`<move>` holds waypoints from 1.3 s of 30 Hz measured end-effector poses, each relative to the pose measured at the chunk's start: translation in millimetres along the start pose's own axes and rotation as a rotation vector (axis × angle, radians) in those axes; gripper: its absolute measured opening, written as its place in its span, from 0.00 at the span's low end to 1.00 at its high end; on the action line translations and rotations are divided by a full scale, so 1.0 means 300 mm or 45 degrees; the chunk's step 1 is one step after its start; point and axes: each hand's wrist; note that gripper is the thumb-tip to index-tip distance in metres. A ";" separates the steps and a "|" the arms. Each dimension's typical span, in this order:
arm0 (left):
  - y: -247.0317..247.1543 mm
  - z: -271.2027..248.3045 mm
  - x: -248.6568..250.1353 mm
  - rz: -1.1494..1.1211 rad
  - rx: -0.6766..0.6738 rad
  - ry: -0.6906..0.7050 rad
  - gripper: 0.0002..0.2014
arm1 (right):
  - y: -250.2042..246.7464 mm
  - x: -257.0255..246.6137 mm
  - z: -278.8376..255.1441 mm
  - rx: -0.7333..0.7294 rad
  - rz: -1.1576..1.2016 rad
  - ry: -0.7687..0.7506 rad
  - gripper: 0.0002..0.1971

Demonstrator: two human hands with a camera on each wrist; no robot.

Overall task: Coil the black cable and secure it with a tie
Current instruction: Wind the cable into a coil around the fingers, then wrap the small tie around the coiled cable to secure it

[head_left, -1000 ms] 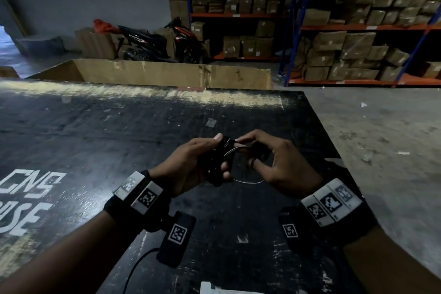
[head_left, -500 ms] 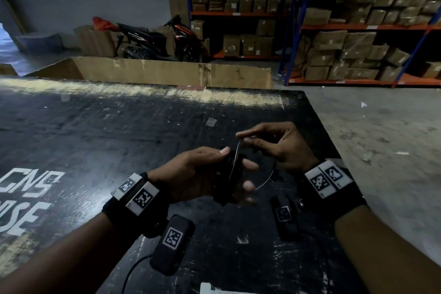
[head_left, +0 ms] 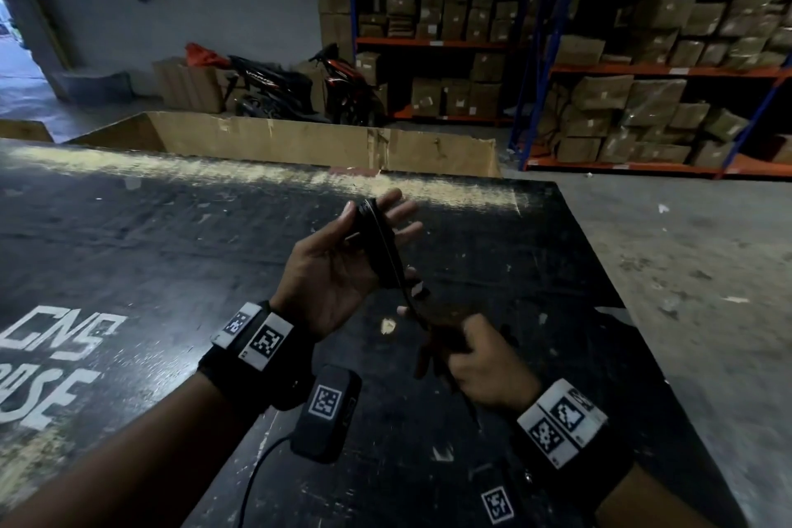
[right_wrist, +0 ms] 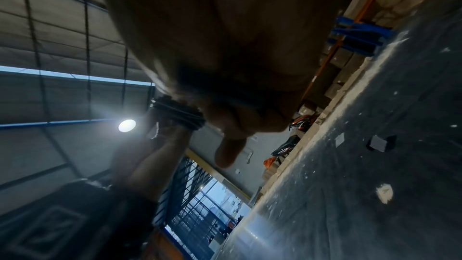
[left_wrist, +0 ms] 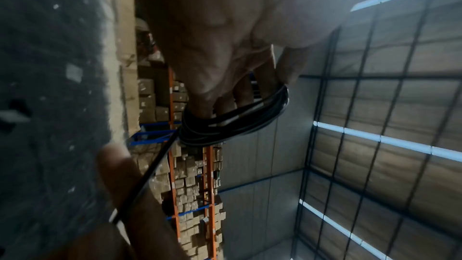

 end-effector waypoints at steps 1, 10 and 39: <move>-0.004 0.005 0.001 0.038 0.028 0.030 0.27 | 0.006 -0.007 -0.003 -0.027 -0.056 0.013 0.29; -0.043 0.026 -0.009 0.876 0.172 0.334 0.21 | -0.012 -0.162 -0.059 -0.074 -0.506 -0.186 0.15; 0.026 -0.104 -0.104 0.580 -0.275 -0.340 0.20 | -0.091 -0.052 0.012 0.061 0.539 -0.459 0.05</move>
Point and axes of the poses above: each hand's wrist, its own z-axis towards the middle knuckle, its own y-axis out of the palm, x = y × z, and after that the axes turned 5 degrees about x, right-handed
